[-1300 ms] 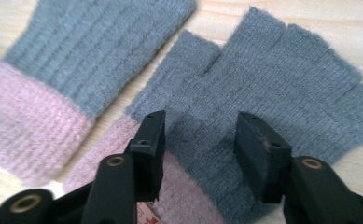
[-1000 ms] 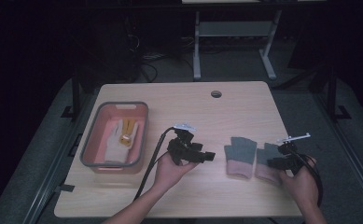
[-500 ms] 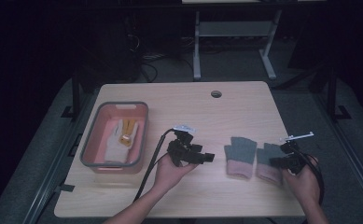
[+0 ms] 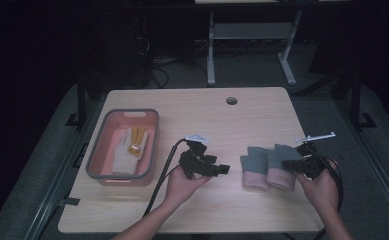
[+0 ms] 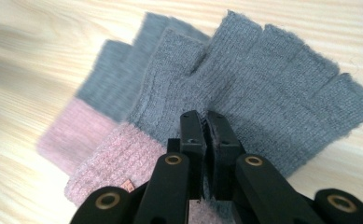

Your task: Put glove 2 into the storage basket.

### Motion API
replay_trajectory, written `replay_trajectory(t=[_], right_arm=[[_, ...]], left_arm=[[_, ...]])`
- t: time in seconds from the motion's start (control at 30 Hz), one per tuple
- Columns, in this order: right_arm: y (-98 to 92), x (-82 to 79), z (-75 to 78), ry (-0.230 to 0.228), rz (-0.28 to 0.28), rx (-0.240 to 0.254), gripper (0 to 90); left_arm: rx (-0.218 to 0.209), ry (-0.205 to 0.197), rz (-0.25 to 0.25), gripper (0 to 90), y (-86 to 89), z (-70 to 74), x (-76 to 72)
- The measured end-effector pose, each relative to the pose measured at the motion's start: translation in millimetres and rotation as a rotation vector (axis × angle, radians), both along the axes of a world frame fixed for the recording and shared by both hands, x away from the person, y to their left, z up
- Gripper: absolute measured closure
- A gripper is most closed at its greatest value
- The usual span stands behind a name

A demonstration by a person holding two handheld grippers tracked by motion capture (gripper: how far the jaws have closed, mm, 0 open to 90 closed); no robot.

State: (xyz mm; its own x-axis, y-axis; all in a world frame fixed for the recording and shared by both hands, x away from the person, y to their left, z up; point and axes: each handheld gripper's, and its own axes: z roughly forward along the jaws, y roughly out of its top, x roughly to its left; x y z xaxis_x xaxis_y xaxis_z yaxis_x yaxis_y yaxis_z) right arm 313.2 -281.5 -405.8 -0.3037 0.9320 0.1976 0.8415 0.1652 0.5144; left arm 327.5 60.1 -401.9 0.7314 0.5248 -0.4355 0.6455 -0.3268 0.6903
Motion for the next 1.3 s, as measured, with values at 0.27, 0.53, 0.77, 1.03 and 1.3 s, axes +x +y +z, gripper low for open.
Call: replay_trajectory(t=[0.27, 0.53, 0.77, 1.03, 1.3], right_arm=[[25.6, 7.2, 2.5, 0.005, 0.056, 0.027, 86.3], [50.9, 15.6, -7.8, 0.033, 0.095, 0.031, 86.1], [58.4, 25.1, -13.9, 0.050, 0.067, 0.029, 85.9], [60.3, 27.2, -18.2, 0.065, 0.077, 0.019, 84.1], [53.8, 23.6, -13.1, 0.037, 0.085, 0.041, 75.7]], left_arm=[[0.002, -0.004, -0.004, 31.0, 4.9, -0.5, -0.4], [0.008, 0.004, 0.007, 30.8, 10.6, -2.6, 1.0], [0.005, 0.009, 0.011, 30.7, 9.2, -4.4, 1.7], [-0.002, 0.021, 0.004, 30.8, 2.6, -7.8, 1.8], [0.014, 0.045, -0.029, 31.5, -14.5, -14.3, 0.8]])
